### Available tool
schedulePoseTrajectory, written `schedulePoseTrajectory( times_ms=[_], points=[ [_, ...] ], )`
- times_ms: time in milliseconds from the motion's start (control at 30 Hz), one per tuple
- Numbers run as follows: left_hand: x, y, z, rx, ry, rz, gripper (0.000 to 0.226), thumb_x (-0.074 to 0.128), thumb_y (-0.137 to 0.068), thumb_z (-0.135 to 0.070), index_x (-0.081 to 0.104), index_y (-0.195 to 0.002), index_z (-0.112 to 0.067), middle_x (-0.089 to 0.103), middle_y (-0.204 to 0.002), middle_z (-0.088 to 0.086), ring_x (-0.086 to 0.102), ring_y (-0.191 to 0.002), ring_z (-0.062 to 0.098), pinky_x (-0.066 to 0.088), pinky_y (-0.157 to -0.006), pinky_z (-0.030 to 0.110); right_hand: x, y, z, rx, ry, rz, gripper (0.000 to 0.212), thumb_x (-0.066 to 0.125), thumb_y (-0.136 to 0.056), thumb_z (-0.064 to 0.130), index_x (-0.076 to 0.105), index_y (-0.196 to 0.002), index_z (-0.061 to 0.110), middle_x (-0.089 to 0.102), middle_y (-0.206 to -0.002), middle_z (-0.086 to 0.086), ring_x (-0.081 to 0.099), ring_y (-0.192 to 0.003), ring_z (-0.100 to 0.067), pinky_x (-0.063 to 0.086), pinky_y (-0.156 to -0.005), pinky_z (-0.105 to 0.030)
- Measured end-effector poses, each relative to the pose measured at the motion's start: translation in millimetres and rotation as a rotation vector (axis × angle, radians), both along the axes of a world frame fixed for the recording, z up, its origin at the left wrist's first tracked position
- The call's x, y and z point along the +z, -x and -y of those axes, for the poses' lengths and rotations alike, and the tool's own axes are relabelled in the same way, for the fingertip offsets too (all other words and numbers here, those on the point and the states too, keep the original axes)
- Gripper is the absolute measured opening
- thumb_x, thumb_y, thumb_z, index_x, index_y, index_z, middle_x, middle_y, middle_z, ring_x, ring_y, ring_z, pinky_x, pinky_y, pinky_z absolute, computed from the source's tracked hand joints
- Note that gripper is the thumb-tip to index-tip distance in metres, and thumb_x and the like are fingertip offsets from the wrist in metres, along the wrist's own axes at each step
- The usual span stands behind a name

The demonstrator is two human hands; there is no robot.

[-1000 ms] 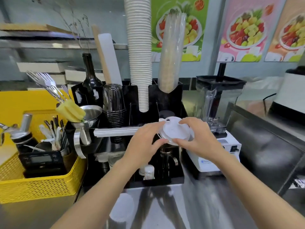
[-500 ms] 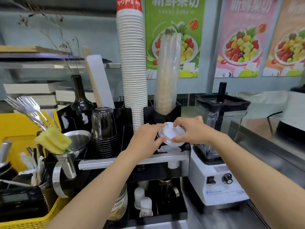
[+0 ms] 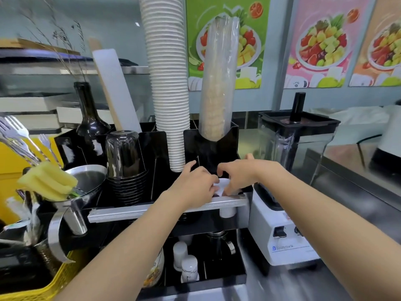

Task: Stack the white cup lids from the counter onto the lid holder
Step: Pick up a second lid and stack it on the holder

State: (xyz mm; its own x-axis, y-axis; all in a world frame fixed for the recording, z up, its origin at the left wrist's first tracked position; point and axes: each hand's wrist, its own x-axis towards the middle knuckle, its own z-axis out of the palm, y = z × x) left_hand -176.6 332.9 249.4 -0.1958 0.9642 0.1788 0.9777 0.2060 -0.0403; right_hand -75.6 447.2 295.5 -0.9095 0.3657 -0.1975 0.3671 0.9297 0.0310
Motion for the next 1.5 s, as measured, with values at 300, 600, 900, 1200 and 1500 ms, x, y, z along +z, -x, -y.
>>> schedulePoseTrajectory(
  times_ms=[300,600,900,1200,1500],
  points=[
    [-4,5,-2,-0.011,0.009,-0.010,0.038,0.029,-0.095,-0.029,0.065,-0.094,-0.018,0.066,-0.101,-0.005,0.040,-0.115,0.012,0.002,-0.112,0.041,-7,10,-3,-0.051,-0.043,0.147,0.050,0.057,-0.083,0.028,0.042,-0.130,0.024,0.049,-0.085,0.008,0.044,-0.092,-0.021,0.012,-0.107,-0.049],
    [0,0,1,-0.039,0.013,-0.010,0.055,0.023,-0.093,-0.046,0.066,-0.075,-0.017,0.069,-0.087,-0.002,0.046,-0.107,0.013,0.010,-0.111,0.038,-5,12,-1,-0.047,-0.070,0.163,0.025,0.054,-0.082,0.018,0.058,-0.107,0.016,0.057,-0.095,0.001,0.049,-0.087,-0.022,0.023,-0.086,-0.041],
    [20,-9,34,0.001,-0.278,-0.023,0.071,0.023,-0.074,-0.070,0.059,-0.115,-0.024,0.065,-0.117,-0.001,0.047,-0.121,0.015,0.018,-0.109,0.035,25,-31,16,-0.013,-0.003,-0.306,0.056,0.063,-0.080,0.045,0.045,-0.129,0.025,0.055,-0.128,0.002,0.050,-0.117,-0.019,0.031,-0.106,-0.043],
    [-27,-31,149,0.165,-0.628,0.313,0.062,0.040,-0.080,-0.057,0.043,-0.132,-0.023,0.049,-0.138,-0.002,0.041,-0.129,0.014,0.032,-0.109,0.035,-52,-69,102,0.172,0.186,-0.892,0.064,0.058,-0.080,0.048,0.045,-0.132,0.014,0.058,-0.128,-0.003,0.053,-0.114,-0.017,0.037,-0.095,-0.029],
    [-152,-35,221,0.388,-0.376,0.543,0.069,0.048,-0.076,-0.058,0.037,-0.135,-0.023,0.047,-0.139,-0.002,0.040,-0.129,0.016,0.030,-0.105,0.028,-193,-34,178,0.236,0.326,-0.495,0.081,0.055,-0.078,0.056,0.027,-0.142,0.015,0.037,-0.146,-0.004,0.035,-0.133,-0.022,0.031,-0.107,-0.040]
  ],
)
